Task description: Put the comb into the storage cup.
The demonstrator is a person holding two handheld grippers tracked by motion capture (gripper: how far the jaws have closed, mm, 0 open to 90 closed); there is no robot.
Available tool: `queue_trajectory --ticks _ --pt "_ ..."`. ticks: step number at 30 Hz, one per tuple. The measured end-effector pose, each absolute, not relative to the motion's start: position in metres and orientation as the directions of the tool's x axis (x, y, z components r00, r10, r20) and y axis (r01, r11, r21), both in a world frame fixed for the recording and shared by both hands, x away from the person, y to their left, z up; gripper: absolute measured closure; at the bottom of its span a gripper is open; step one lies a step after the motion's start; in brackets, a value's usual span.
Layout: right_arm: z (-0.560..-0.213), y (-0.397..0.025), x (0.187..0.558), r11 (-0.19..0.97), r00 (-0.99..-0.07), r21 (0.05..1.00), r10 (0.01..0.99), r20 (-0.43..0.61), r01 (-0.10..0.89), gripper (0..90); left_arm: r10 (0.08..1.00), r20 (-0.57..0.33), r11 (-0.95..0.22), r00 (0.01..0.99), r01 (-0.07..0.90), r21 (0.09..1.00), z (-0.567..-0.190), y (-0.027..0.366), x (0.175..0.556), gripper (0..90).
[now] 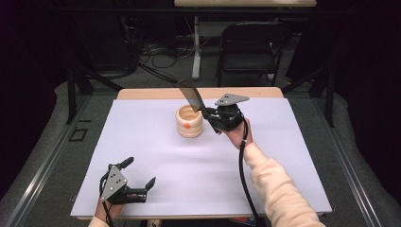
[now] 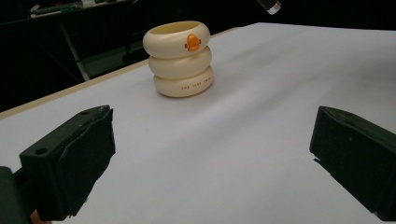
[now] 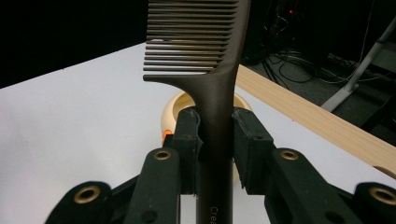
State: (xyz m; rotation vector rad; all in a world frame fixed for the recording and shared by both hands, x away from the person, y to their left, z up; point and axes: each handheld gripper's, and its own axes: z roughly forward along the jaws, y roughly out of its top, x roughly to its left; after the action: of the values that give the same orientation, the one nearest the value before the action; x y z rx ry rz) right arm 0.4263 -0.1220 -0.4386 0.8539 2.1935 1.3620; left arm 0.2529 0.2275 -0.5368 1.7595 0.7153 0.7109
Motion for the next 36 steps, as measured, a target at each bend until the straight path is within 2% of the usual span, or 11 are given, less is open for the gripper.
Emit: queue_trajectory --ticks 36 --pt "-0.436 -0.101 0.446 0.3 -0.728 0.922 0.685 -0.029 0.245 72.7 0.758 0.118 -0.26 0.642 0.131 0.957 -0.537 0.228 0.253 0.2"
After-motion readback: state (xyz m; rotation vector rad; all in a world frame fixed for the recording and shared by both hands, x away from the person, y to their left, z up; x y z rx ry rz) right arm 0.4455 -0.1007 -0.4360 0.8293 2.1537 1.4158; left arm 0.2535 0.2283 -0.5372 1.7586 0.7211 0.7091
